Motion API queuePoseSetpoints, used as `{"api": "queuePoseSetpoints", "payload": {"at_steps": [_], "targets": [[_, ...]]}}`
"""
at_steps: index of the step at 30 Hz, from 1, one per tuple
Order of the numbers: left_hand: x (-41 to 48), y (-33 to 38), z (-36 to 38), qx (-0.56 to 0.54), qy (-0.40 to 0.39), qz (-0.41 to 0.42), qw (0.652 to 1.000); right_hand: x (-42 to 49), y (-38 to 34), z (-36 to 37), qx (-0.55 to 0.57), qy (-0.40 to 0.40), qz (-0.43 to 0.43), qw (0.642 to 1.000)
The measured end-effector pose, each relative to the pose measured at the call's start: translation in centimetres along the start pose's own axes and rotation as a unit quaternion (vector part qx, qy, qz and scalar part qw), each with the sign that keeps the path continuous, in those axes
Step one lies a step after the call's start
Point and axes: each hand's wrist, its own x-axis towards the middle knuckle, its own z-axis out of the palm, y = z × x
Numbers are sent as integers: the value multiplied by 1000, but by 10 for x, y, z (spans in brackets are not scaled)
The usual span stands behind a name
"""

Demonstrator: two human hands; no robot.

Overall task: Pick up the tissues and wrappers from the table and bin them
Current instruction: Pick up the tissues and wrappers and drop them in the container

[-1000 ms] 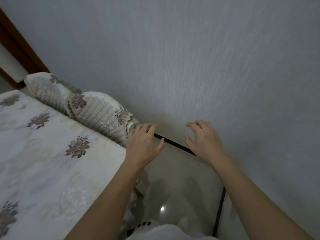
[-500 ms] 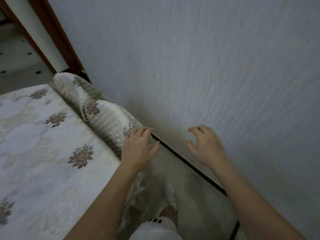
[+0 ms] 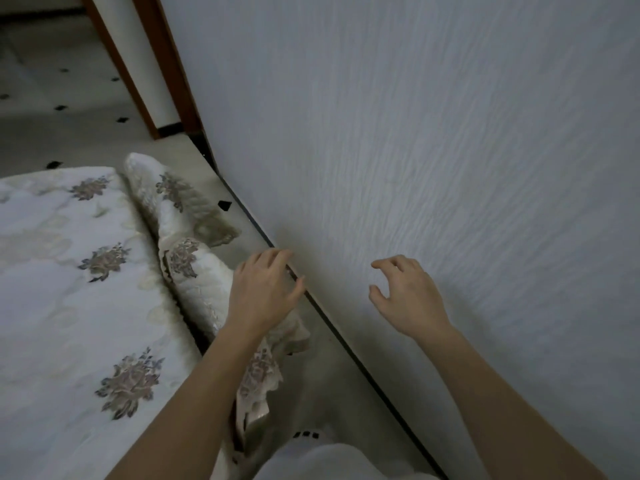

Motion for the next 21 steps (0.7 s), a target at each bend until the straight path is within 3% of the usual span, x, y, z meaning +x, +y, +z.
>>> {"api": "queuePoseSetpoints", "payload": {"at_steps": [11, 21], "targets": [[73, -73, 5, 22, 37, -107, 993, 149, -26, 61, 35, -51, -124, 990], [124, -168, -4, 66, 74, -230, 968, 313, -120, 123, 70, -99, -270, 955]]}}
